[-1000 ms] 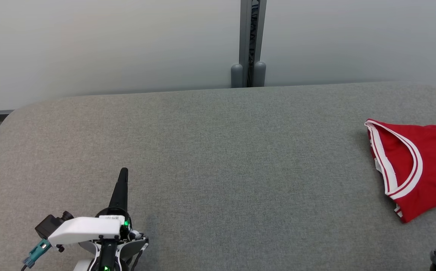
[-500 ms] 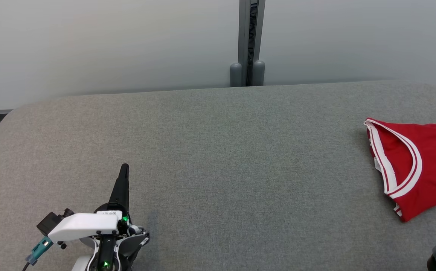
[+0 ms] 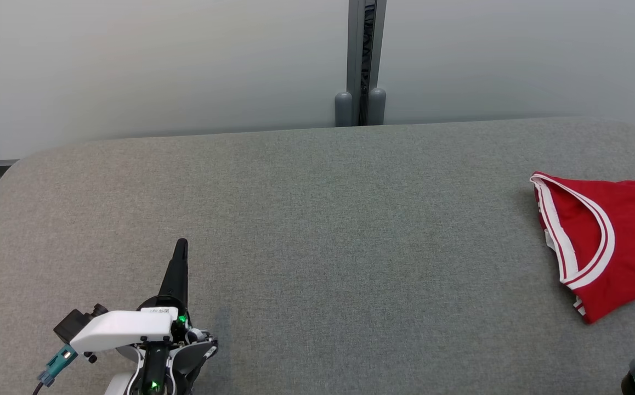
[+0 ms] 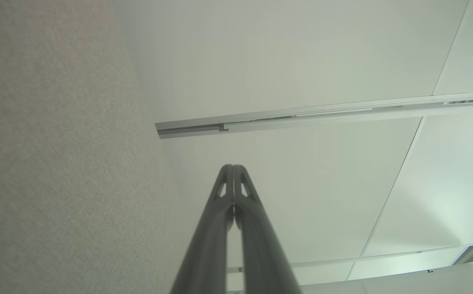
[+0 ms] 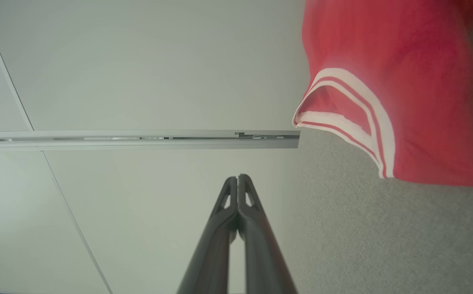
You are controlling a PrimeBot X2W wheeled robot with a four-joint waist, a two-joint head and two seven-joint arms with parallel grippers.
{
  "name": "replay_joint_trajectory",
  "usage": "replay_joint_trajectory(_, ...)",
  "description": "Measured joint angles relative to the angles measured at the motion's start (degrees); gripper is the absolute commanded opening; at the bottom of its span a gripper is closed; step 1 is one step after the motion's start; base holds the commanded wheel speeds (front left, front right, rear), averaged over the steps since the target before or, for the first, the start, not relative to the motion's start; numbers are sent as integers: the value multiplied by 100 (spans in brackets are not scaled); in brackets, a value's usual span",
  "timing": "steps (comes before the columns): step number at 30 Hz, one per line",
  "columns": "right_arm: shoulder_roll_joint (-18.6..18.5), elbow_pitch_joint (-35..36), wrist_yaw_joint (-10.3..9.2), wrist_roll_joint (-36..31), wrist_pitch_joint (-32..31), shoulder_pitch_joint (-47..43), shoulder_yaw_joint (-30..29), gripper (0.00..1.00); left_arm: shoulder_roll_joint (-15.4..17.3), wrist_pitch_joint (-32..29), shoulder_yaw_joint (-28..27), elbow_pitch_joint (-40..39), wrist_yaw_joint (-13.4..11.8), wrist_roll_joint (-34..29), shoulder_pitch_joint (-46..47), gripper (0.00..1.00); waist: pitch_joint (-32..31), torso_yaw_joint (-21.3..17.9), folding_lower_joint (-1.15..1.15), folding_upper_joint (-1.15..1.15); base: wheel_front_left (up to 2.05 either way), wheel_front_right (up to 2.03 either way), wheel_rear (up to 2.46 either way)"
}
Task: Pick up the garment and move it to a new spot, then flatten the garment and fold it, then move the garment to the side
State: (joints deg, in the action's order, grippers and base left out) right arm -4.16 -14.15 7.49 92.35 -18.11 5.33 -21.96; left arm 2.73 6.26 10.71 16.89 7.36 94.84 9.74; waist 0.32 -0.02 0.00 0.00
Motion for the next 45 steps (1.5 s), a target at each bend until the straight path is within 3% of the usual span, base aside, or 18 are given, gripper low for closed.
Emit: replay_joint_trajectory(45, 43, -1, 0, -59, -58, 8, -87, 0, 0, 0, 1, 0, 0, 0, 0, 0, 0, 0, 0, 0, 0, 0, 0)
